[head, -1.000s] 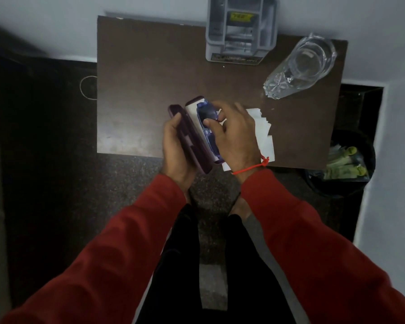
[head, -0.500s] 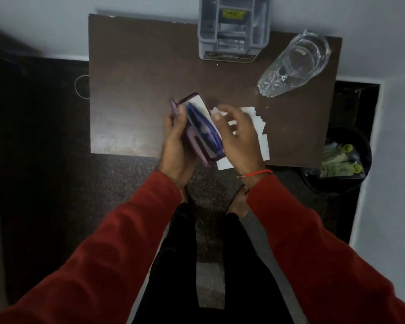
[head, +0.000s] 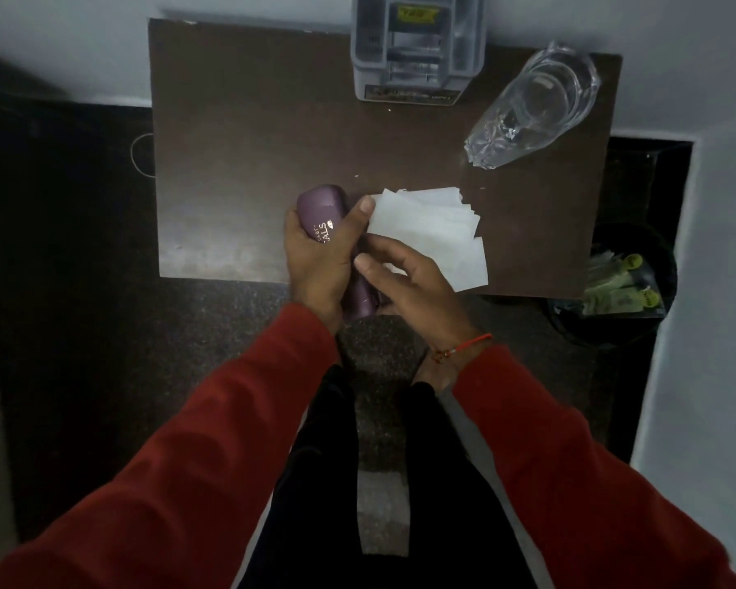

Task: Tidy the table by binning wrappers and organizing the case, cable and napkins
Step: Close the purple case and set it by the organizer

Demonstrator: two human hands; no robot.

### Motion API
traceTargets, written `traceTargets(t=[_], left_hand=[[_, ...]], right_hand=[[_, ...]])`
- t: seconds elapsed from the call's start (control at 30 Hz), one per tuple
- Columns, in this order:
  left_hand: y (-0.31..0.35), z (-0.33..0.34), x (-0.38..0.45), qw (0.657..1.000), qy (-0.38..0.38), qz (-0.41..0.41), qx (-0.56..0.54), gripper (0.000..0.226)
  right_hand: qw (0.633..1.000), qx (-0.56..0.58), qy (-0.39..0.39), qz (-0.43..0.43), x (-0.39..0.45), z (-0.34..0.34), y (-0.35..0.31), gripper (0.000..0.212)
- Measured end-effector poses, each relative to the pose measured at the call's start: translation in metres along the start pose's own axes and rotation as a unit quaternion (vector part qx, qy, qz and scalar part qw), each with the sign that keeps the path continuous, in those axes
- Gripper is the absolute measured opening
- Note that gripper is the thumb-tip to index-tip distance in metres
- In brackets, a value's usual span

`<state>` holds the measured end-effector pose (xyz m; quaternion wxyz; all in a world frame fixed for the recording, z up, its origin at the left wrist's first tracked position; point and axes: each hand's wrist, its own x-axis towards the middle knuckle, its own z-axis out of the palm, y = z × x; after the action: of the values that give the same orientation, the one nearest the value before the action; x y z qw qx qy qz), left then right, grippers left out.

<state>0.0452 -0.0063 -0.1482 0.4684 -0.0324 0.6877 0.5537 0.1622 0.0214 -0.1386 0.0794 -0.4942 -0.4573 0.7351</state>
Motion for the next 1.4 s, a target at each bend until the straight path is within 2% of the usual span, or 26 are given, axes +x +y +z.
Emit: traceTargets(t=[0.17, 0.37, 0.5, 0.67, 0.87, 0.93, 1.07, 1.27, 1.33, 1.4], left_hand=[[0.001, 0.003, -0.002, 1.000, 0.011, 0.009, 0.005, 0.045], [-0.001, 0.003, 0.000, 0.999, -0.030, -0.022, -0.015, 0.045], [0.002, 0.004, -0.001, 0.999, -0.034, -0.031, -0.003, 0.045], [0.002, -0.001, -0.002, 0.992, -0.101, -0.051, -0.053, 0.048], [-0.003, -0.009, 0.000, 0.978, -0.146, -0.106, -0.102, 0.050], [-0.003, -0.011, -0.003, 0.976, -0.152, -0.109, -0.114, 0.045], [-0.002, -0.012, -0.004, 0.968, -0.165, -0.115, -0.153, 0.051], [-0.003, -0.011, -0.006, 0.966, -0.158, -0.131, -0.160, 0.051], [-0.002, -0.010, -0.008, 0.965, -0.161, -0.134, -0.157, 0.049], [-0.001, -0.009, -0.008, 0.966, -0.159, -0.134, -0.156, 0.049]], right_hand=[[0.998, -0.017, 0.043, -0.040, 0.001, 0.001, 0.004, 0.037], [0.990, -0.068, 0.094, -0.075, 0.001, 0.002, 0.000, 0.037], [0.993, -0.060, 0.084, -0.057, 0.000, 0.003, 0.002, 0.025], [0.991, -0.085, 0.084, -0.055, -0.001, -0.002, 0.001, 0.034], [0.988, -0.118, 0.056, -0.079, -0.002, -0.008, 0.001, 0.035], [0.990, -0.101, 0.055, -0.075, 0.000, -0.010, 0.003, 0.035], [0.995, -0.052, 0.063, -0.058, 0.004, -0.013, 0.006, 0.033], [0.987, -0.034, 0.150, -0.040, 0.010, -0.012, 0.013, 0.022], [0.980, -0.055, 0.178, -0.064, 0.008, -0.012, 0.015, 0.032], [0.964, -0.121, 0.202, -0.127, 0.005, -0.012, 0.015, 0.039]])
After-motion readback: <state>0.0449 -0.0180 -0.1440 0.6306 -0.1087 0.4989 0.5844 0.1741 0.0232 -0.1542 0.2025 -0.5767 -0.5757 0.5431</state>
